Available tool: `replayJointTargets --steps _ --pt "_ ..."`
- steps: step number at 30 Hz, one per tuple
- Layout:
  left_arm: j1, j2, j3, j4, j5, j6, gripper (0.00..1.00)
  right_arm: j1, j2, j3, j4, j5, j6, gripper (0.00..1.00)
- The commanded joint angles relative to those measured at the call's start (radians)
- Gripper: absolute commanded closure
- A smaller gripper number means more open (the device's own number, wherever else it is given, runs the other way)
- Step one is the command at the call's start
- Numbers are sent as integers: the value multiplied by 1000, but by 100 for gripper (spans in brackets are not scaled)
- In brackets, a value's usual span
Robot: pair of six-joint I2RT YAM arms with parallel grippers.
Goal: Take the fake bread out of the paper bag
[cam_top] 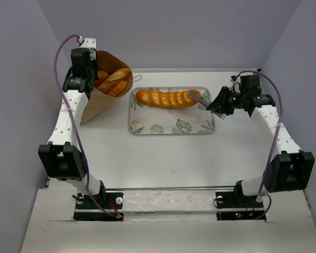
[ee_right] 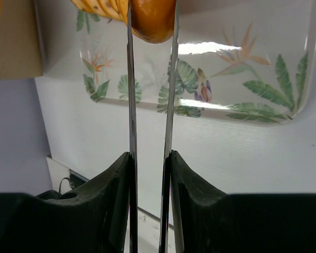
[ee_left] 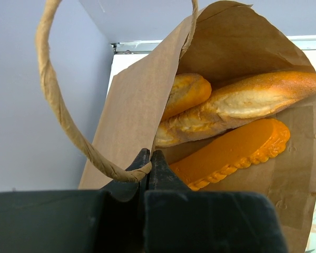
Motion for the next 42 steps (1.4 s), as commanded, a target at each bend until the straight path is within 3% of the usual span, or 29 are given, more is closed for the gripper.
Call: replayJointTargets --steps 1,11,13,23,29,36,42 --pt "7 -41 13 78 13 -15 100 -8 21 -3 34 158 -76 71" --pt "7 -46 11 78 33 -18 100 -17 98 10 17 294 -151 43" --pt "7 -47 11 78 34 -18 100 -17 102 10 14 308 -157 42" --pt "7 -49 8 78 54 -21 100 -17 73 66 -15 359 -192 43" --pt "5 -55 14 51 169 -4 100 -17 56 207 -35 232 -240 51" --pt "1 -81 -43 43 189 68 100 -17 61 313 -26 100 -280 53" --pt "-4 -119 -93 18 261 128 100 147 105 408 48 66 -303 53"
